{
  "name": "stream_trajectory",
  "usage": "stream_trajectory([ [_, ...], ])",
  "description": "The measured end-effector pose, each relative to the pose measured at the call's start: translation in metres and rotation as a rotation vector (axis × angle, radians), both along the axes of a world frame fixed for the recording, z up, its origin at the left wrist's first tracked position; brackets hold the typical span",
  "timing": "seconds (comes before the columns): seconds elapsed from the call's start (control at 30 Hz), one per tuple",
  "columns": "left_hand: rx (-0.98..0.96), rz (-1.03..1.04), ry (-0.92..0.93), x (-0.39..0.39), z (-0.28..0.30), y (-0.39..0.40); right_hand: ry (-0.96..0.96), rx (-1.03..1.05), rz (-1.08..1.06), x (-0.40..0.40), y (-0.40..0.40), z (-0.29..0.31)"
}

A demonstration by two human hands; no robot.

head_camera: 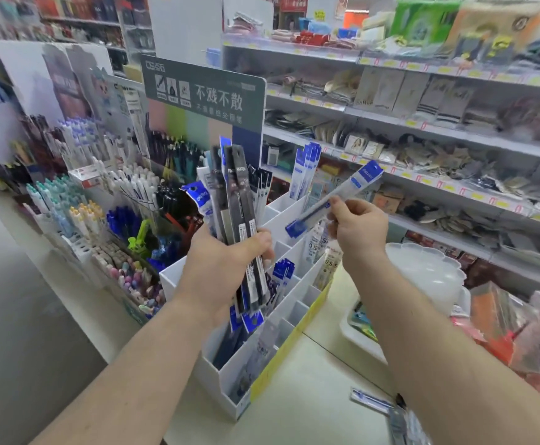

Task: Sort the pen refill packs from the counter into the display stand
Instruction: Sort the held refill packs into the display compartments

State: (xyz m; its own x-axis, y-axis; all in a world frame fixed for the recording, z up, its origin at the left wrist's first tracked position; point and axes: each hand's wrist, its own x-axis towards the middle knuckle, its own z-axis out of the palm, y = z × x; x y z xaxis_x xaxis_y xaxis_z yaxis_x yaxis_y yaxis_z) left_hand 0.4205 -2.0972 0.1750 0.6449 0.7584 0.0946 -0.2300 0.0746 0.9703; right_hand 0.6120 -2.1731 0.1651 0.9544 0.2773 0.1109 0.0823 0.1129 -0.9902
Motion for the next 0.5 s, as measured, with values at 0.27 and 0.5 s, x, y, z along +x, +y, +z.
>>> stream_trajectory([
  [0.27, 0.022, -0.093, -0.023, 0.012, 0.016, 0.033, -0.134, -0.177, -0.094, 0.04, 0.05, 0.015],
  [0.5, 0.038, -0.117, -0.02, 0.017, 0.013, 0.054, -0.316, -0.411, -0.181, 0.059, 0.077, 0.017],
])
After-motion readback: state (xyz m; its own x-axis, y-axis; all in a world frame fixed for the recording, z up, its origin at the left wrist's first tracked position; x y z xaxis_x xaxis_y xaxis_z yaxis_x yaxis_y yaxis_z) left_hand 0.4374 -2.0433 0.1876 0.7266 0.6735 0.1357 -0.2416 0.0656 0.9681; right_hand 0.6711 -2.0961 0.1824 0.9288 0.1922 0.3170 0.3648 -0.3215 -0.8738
